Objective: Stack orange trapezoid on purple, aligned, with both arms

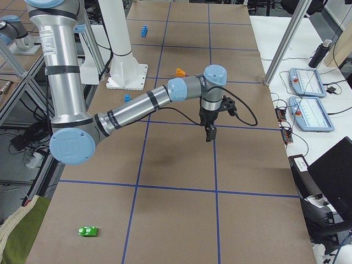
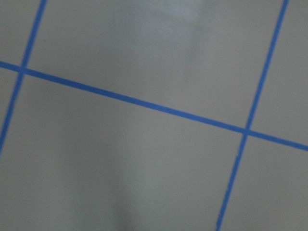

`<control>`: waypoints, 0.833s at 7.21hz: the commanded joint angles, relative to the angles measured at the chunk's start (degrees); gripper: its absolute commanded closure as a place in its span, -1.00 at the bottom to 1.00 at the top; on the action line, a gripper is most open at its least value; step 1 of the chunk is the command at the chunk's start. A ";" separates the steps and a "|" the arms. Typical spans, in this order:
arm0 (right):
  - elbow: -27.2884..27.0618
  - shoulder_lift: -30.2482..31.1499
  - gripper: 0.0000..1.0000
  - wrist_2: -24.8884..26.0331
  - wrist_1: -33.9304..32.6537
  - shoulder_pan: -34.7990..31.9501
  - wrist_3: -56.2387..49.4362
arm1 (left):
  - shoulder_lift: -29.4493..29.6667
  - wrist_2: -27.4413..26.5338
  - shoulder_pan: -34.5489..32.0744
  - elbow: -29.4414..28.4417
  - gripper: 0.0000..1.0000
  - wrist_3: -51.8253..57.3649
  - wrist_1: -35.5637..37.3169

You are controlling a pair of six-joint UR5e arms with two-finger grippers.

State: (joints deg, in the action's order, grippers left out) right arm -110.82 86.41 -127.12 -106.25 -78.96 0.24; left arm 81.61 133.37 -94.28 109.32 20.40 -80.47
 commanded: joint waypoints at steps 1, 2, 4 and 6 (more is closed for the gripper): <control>-0.27 7.00 -1.00 -0.41 0.08 -5.40 -3.93 | -0.05 0.14 -0.02 -0.25 -1.00 -0.01 0.05; 0.16 7.72 -1.00 -0.94 0.08 -6.11 -4.02 | -0.05 0.14 -0.02 -0.25 -1.00 0.08 -0.03; 1.48 9.03 -1.00 -1.73 0.08 -9.71 -4.72 | -0.40 0.22 -0.02 -0.16 -1.00 0.08 -0.38; 2.10 9.82 -1.00 -1.73 0.08 -10.77 -4.90 | -0.40 0.22 -0.02 -0.16 -1.00 0.08 -0.39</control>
State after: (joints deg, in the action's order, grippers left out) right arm -109.13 95.56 -128.83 -106.17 -89.07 -4.52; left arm 81.25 133.59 -94.31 109.16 20.48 -80.82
